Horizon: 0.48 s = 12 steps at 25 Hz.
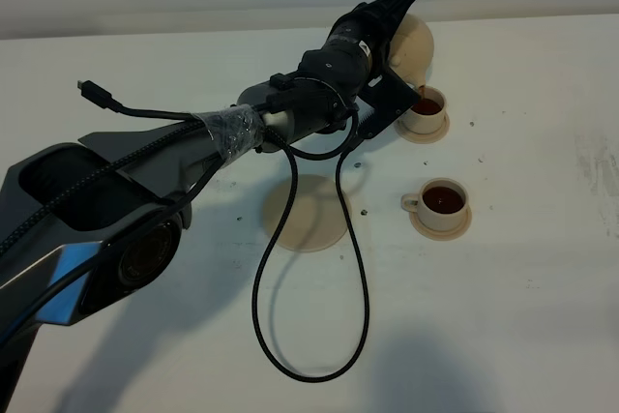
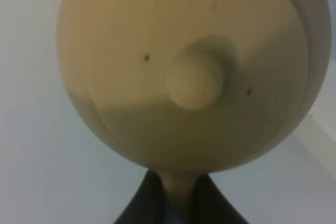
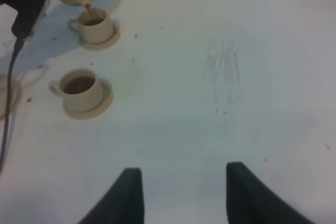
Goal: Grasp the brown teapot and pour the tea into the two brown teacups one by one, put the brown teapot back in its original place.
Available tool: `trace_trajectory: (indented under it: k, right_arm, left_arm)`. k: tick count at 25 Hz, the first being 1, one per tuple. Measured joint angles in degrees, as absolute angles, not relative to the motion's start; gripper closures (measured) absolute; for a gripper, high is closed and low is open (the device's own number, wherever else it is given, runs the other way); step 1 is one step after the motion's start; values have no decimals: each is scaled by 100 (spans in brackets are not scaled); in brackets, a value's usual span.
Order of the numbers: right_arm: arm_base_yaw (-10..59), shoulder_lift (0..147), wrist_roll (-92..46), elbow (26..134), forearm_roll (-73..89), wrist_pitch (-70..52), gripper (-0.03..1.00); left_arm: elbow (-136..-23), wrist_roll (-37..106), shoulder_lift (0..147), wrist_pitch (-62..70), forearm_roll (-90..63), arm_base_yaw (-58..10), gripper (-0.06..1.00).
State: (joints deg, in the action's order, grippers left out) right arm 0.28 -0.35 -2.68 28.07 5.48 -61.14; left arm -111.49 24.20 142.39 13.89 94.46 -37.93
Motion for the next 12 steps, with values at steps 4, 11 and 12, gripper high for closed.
trace_trajectory:
  k: [4,11,12]
  right_arm:
    - [28,-35,-268,2807,548,-6114,57]
    - [28,-35,-268,2807,548,-6114,57]
    - [28,-35,-268,2807,548,-6114,57]
  left_arm:
    - [-11149,2394,14239,1389,9539,-3793,84]
    - [-11149,2393,14239,1383,9636,-3793,84]
    - [-11149,2393,14239,1383,9647,-3793,84]
